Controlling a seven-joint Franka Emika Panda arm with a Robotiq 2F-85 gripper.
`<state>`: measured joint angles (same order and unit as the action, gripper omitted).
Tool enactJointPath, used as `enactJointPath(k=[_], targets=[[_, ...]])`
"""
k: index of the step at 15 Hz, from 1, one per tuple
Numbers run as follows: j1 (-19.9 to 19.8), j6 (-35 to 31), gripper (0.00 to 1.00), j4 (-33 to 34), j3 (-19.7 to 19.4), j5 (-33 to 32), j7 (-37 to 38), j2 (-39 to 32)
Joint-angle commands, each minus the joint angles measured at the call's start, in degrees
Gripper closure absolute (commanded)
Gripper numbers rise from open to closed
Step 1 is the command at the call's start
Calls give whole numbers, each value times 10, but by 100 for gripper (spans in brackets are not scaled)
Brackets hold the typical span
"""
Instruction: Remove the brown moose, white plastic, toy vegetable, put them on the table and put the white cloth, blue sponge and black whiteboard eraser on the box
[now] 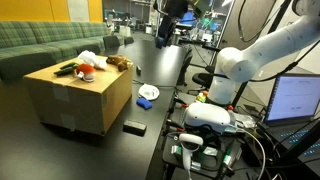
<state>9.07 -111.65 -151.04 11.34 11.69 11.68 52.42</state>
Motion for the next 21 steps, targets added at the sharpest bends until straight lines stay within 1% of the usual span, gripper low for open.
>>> enactJointPath(k=[1,5,7,9,10,12,15,19,21], targets=[[-2,2,0,4,1,1,-1,0],[-2,2,0,9,1,1,-1,2],[-7,-8,0,8,0,-8,-8,-6],[-18,-31,0,8,1,-23,-14,-17],[-20,-44,0,10,-5,-31,-26,-29],[-38,-104,0,10,-6,-58,-36,-61],[-59,-190,0,17,-21,-89,-53,-126],[-95,-312,0,43,-51,-122,-70,-252],[-104,-352,0,65,-70,-129,-80,-314]])
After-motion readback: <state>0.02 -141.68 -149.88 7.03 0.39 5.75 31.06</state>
